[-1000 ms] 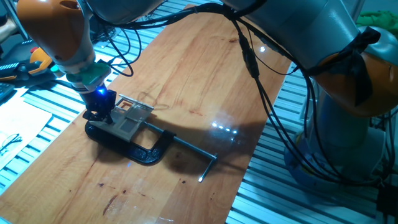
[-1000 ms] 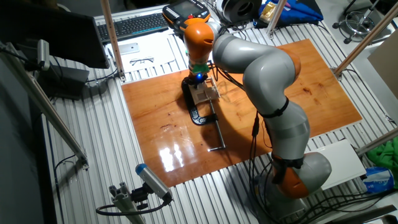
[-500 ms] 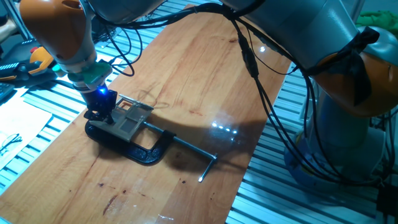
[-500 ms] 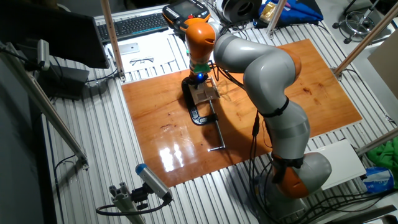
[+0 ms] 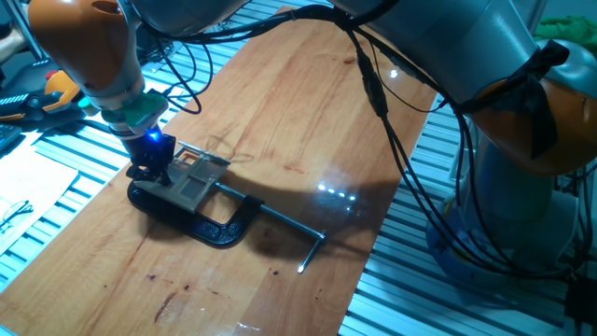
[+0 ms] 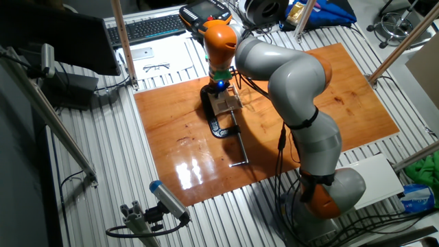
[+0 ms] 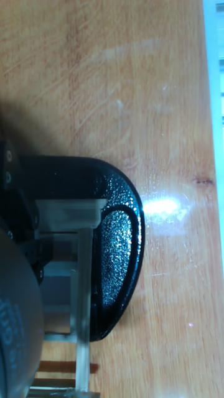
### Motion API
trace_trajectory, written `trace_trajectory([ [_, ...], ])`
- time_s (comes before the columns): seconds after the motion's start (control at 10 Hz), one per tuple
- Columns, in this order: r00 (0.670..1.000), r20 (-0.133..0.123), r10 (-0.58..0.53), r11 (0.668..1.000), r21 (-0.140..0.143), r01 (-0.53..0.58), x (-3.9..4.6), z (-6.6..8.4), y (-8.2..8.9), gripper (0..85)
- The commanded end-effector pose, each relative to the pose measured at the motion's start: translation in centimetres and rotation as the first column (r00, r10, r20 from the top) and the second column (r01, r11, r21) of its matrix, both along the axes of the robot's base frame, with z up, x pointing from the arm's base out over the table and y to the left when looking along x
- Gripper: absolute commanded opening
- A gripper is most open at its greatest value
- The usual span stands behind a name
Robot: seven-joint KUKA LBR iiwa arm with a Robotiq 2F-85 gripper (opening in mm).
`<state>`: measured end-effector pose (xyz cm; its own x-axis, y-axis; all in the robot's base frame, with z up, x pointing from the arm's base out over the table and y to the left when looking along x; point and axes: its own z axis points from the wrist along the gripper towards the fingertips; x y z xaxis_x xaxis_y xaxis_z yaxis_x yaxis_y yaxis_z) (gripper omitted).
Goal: Close a sliding window
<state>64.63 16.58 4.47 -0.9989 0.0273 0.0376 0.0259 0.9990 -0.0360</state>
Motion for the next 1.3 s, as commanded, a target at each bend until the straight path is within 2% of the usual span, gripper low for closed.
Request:
trace_trajectory([
  [0.0, 1.0, 0.0, 0.005, 1.0, -0.006, -0.005, 0.03, 0.0, -0.1, 0.0],
  [1.2, 1.0, 0.009, 0.021, 0.999, -0.029, -0.021, 0.09, 0.1, -1.1, 0.0],
])
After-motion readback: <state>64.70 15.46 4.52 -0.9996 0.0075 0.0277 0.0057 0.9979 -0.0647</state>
